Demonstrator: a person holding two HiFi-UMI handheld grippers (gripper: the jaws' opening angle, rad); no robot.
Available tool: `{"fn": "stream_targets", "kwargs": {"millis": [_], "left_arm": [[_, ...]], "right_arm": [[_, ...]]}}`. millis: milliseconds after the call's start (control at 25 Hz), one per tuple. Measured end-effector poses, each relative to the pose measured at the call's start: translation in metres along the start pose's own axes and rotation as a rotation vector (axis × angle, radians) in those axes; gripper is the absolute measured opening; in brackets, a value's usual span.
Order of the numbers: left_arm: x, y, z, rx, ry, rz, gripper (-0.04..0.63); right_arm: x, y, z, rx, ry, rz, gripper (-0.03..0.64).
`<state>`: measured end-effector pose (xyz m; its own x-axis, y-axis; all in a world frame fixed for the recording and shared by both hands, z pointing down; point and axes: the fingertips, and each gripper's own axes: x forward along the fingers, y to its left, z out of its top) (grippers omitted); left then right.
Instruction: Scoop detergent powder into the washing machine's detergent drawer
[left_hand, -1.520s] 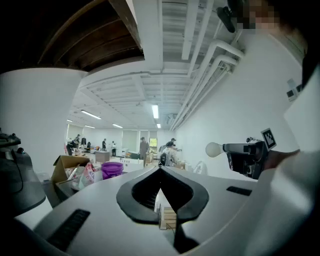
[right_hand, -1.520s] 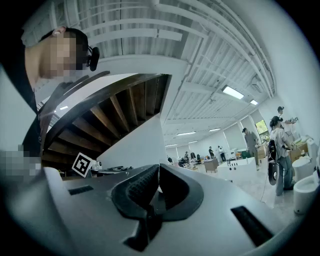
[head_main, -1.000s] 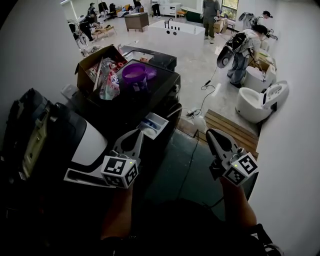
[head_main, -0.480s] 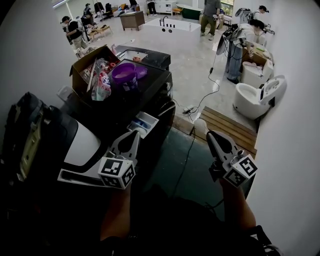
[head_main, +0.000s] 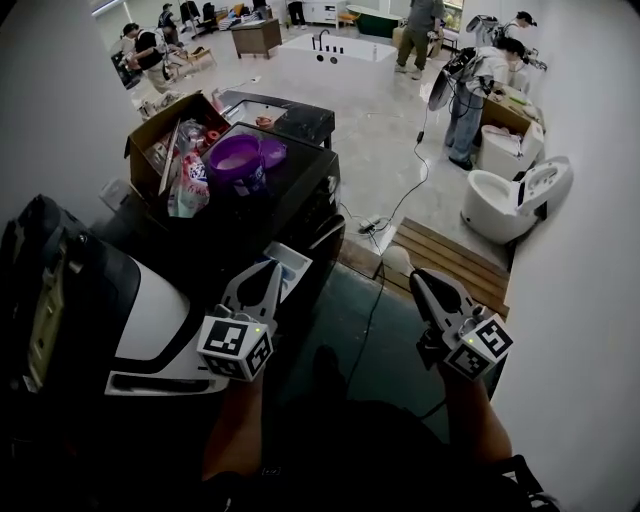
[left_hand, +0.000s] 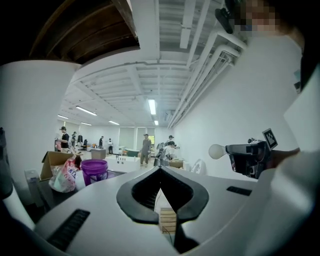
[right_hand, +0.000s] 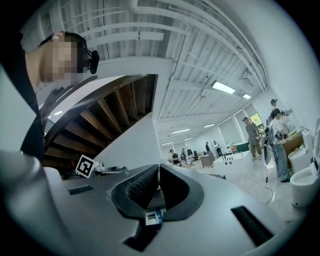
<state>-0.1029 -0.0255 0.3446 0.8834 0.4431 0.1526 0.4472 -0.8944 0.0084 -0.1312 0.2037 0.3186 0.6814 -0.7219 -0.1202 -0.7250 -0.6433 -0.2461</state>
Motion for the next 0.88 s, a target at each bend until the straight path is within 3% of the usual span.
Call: {"fn": "stream_targets", "kwargs": {"millis": [480,880], "left_arm": [[0.103,0.088,0.012,-0.023,0.002,0.011,0.008],[0.15,0.143,0.021,-0.027,-0.006,0.01,0.008]], "right_arm": [[0.129,-0.076,-0.008,0.014,0.09,0.032,0.02],[0.204,-0.111,-0.013,0.027,0.118,0.039,0.02]]}}
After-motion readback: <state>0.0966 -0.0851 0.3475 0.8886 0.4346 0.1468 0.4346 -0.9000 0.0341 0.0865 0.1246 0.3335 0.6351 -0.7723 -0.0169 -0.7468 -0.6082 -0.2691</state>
